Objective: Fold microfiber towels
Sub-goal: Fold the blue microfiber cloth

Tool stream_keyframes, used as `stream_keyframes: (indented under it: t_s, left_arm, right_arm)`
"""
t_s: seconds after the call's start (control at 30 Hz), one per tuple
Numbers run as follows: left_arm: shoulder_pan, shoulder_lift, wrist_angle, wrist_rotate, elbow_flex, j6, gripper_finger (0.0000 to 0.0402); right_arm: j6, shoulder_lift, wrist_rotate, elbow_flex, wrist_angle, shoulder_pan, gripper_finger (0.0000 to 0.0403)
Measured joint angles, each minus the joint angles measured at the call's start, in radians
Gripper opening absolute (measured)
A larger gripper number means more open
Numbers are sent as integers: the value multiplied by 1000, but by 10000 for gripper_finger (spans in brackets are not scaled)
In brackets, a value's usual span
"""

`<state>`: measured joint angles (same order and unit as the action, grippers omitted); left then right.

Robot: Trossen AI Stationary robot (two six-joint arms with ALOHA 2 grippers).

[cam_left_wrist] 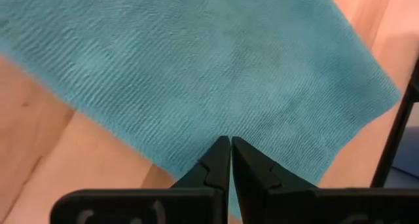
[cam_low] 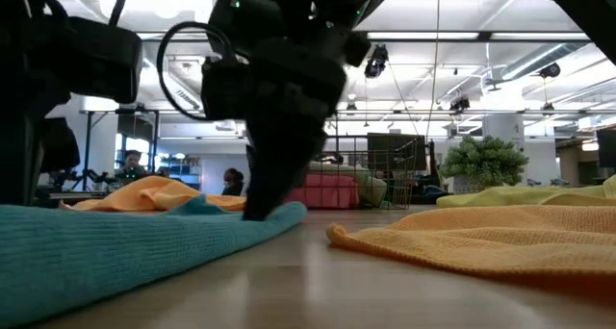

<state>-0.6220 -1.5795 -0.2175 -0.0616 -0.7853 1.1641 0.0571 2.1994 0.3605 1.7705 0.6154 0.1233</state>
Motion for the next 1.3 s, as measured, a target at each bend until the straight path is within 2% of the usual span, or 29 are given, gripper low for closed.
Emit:
stream_keyframes:
  t_s: [0.33, 0.53, 0.73, 0.93, 1.1, 1.3]
  left_arm:
    - [0, -57, 92, 12, -1, 10, 1]
    - [-1, -110, 156, 47, -25, 8, 1]
    - [2, -113, 159, 68, -39, -38, 1]
    - [22, -113, 218, 58, -46, -53, 1]
    - [7, -78, 178, 58, -60, -48, 1]
    - [-39, -3, 9, 70, -94, -44, 1]
  right_arm:
    - [60, -3, -64, 46, 2, -12, 37]
    - [70, -7, -69, 92, 78, -18, 37]
    - [63, -15, -73, 183, 195, 39, 37]
    - [81, -16, -74, 223, 207, 92, 37]
    - [82, -16, -75, 234, 224, 135, 37]
    - [114, -17, -74, 232, 224, 194, 37]
